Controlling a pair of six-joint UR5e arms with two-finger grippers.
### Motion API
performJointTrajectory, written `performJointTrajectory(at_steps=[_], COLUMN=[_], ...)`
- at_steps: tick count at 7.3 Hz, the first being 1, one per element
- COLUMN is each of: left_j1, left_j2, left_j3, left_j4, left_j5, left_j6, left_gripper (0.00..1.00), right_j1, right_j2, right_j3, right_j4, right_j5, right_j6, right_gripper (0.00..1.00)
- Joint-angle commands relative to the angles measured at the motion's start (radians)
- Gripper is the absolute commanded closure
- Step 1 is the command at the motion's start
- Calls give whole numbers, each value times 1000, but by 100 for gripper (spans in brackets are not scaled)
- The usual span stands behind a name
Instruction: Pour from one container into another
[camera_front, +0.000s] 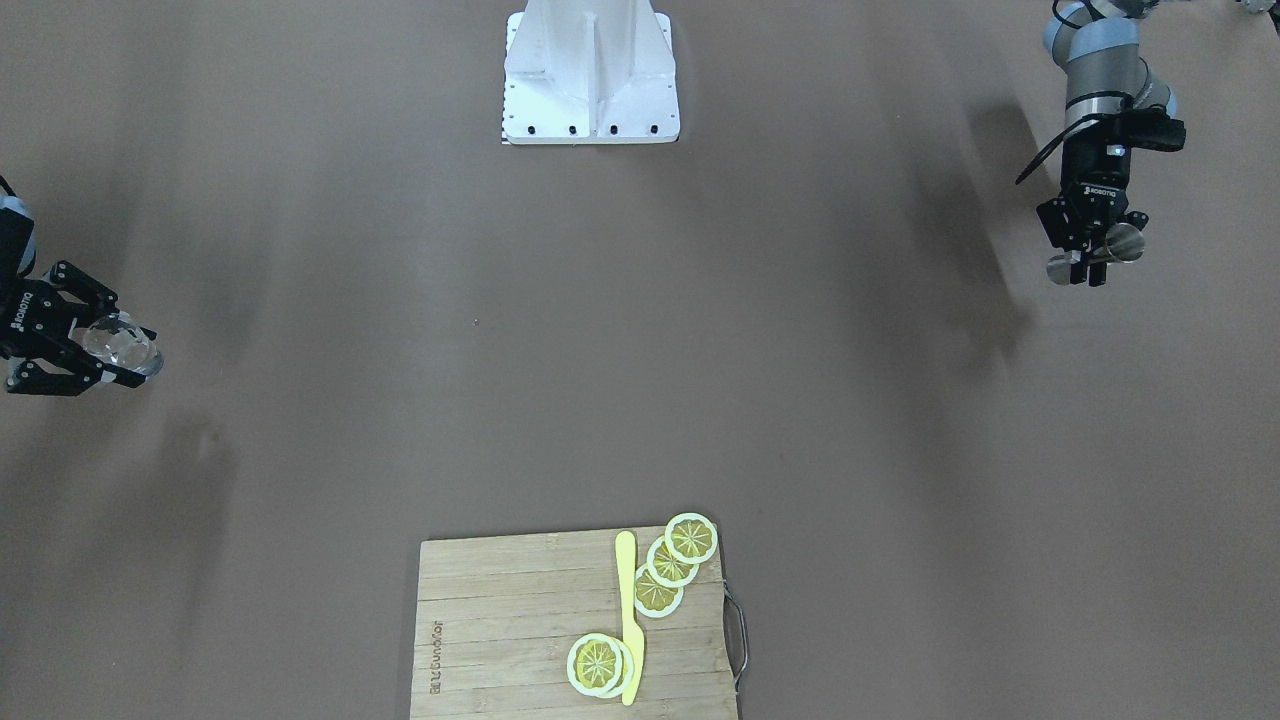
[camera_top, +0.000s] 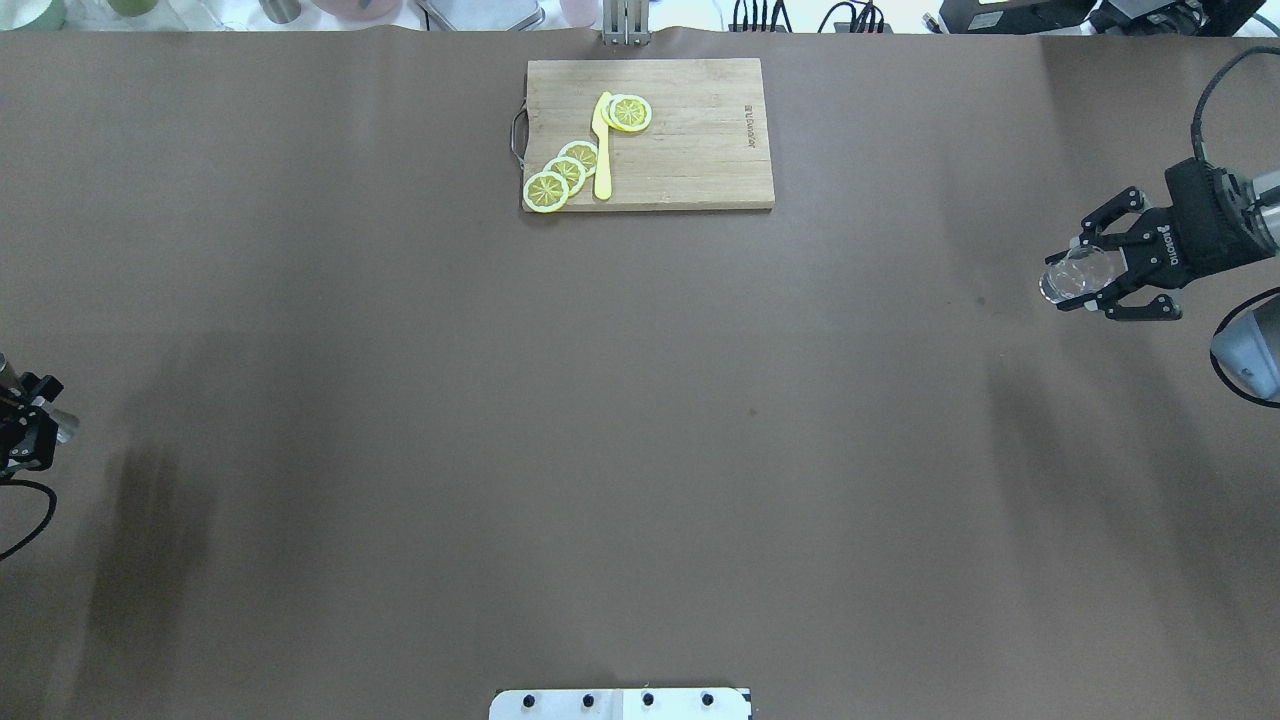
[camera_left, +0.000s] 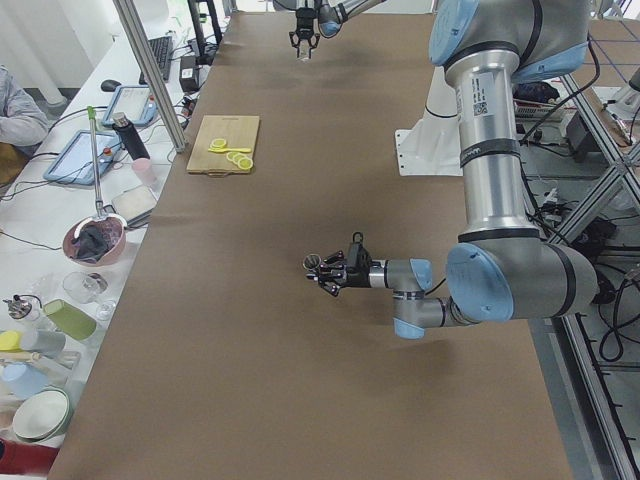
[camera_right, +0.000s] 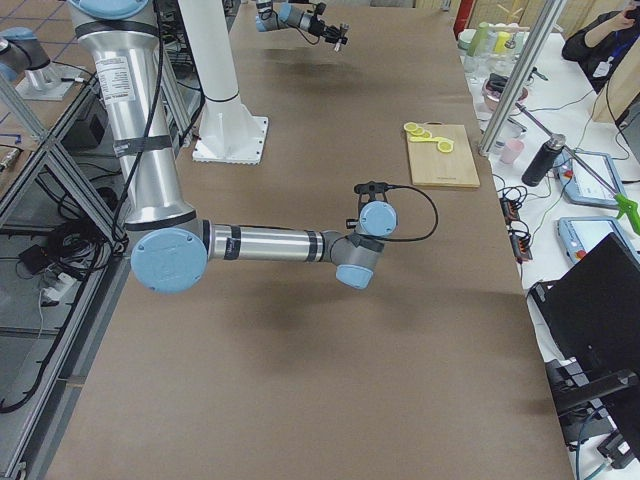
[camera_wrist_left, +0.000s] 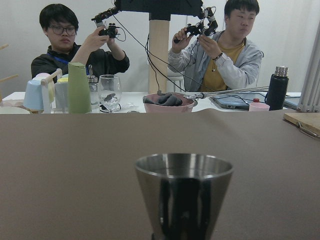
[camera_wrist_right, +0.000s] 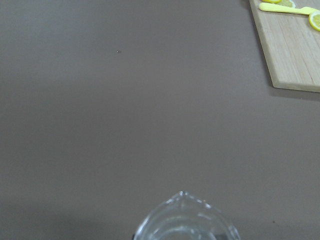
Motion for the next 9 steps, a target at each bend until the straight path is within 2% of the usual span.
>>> performJointTrajectory(at_steps=[1, 4, 5, 6, 7, 9], left_j1=[47, 54, 51, 45, 44, 31], left_j2=[15, 3, 3, -3, -9, -28], left_j3=[20, 89, 94, 98, 100, 100], left_j4=[80, 183, 194, 243, 257, 320], left_j5=[100, 113, 114, 122, 143, 186], left_j6=[-113, -203, -220, -222, -222, -223], left_gripper=[100, 100, 100, 100, 100, 99], right_j1=[-4, -77, -109, -161, -185, -197], right_j2=[118, 227, 232, 232, 232, 230], right_j3=[-130, -236, -238, -251, -276, -280], right_j4=[20, 25, 61, 154, 208, 215], right_j5=[-5, -80, -121, -201, -224, -226], right_j6=[1, 7, 42, 134, 174, 196], right_gripper=[100, 100, 100, 100, 100, 100])
